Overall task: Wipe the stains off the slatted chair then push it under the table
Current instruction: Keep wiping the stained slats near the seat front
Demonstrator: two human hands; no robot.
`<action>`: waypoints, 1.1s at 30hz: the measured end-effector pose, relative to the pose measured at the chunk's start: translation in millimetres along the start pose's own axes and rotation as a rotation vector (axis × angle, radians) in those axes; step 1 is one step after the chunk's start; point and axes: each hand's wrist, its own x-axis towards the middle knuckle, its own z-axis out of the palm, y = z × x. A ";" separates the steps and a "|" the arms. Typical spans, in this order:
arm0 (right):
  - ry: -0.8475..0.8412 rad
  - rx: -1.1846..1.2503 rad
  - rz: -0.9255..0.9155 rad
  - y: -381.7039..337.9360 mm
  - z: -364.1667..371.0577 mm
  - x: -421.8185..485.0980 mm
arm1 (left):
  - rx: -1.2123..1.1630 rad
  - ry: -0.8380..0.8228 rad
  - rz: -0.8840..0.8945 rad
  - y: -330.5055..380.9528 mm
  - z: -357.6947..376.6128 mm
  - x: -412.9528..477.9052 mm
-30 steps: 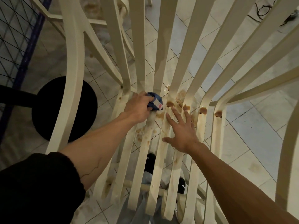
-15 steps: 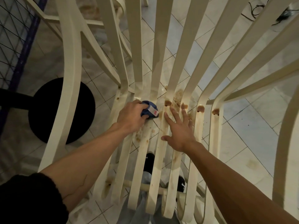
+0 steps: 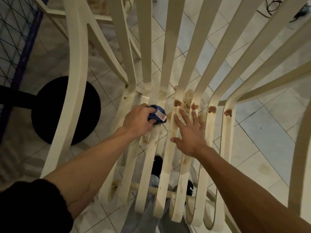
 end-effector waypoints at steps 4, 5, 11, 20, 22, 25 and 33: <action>-0.007 -0.007 -0.018 5.1 -1.7 -0.6 | -0.032 -0.046 0.014 -3.5 6.4 -10.2; -0.007 -0.007 -0.022 5.5 -1.8 -0.7 | -0.026 -0.065 0.026 -5.5 6.8 -15.4; -0.015 -0.022 -0.016 4.5 -0.7 0.2 | 0.122 -0.100 0.076 -3.5 -2.4 -18.3; -0.016 0.018 0.019 -0.6 -0.2 -0.5 | -0.051 -0.088 0.030 -4.1 4.4 -25.3; -0.021 0.031 0.029 -2.2 0.8 -1.0 | -0.007 -0.164 0.058 -7.0 -0.7 -32.3; -0.027 0.027 0.024 -2.2 1.6 -1.6 | 0.052 -0.206 0.066 -4.3 -10.2 -28.0; -0.039 0.025 0.019 -2.0 1.2 -2.6 | -0.043 -0.032 -0.025 2.2 2.3 -19.3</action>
